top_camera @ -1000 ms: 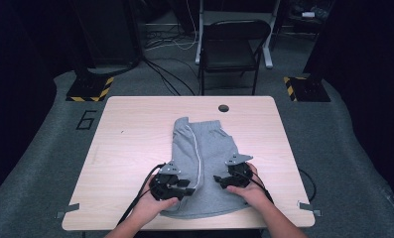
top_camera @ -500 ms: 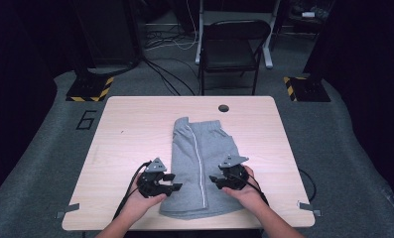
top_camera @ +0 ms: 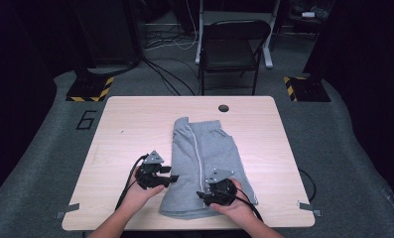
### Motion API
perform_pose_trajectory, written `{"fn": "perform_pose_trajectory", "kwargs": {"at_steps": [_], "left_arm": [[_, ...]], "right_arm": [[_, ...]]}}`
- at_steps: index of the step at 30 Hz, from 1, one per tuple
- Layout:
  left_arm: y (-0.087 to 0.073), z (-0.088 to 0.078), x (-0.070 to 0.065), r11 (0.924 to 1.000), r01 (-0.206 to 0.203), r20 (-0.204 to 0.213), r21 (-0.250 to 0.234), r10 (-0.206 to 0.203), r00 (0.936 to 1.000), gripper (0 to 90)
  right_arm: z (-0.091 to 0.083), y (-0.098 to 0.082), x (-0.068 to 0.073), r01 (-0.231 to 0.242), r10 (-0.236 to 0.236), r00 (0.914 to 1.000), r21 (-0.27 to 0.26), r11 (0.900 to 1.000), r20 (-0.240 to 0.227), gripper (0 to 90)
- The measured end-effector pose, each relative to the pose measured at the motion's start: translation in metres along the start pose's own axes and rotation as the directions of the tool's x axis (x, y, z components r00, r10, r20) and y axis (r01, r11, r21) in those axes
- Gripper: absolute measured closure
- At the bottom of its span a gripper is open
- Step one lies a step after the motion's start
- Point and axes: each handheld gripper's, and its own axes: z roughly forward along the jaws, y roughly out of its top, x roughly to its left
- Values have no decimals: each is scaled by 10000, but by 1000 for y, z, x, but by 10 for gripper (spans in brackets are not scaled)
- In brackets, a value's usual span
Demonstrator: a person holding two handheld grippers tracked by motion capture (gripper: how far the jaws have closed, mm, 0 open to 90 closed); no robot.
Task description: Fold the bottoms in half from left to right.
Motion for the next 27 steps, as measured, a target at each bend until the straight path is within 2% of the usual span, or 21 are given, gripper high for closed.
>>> {"fn": "perform_pose_trajectory", "kwargs": {"at_steps": [1,2,8,10,11,15,16,18,20,21,26,27], "left_arm": [[1,0,1,10000,25,-75,-47,-25,10000,481],[3,1,2,9999,85,-132,-112,-86,9999,480],[16,9,2,9999,-88,27,-70,88,10000,472],[20,13,3,9999,-115,53,-54,115,9999,472],[22,14,4,10000,-57,78,-69,57,10000,471],[29,19,7,9999,118,76,-113,-117,9999,471],[32,20,9,9999,30,20,-118,-30,10000,470],[38,22,10,9997,152,31,-178,-152,9999,470],[41,23,12,9998,71,-9,-206,-71,10000,469],[47,25,14,9999,26,-89,-164,-28,10000,469],[59,34,21,9998,58,-284,-193,-63,9996,468],[64,39,24,9999,28,-359,-141,-33,9993,468]], "right_arm": [[1,-2,1,142,-142,9999,76,9999,-8,400],[2,-3,3,65,-65,10000,136,9999,-4,400],[4,-11,3,97,-99,9999,322,9994,46,432],[3,-14,6,-180,178,9998,308,9994,39,442],[2,-15,7,-33,31,10000,316,9995,67,454],[2,-15,14,241,-247,9995,279,9993,188,537],[2,-15,14,319,-322,9994,223,9992,135,568],[2,-15,16,311,-310,9995,264,9992,-47,634],[2,-16,15,216,-214,9996,147,9997,-162,664],[3,-16,13,-89,96,9994,191,9998,-340,687],[4,-16,13,-261,265,9982,76,9996,-530,774],[5,-16,13,-484,482,9967,-25,9988,-657,815]]}}
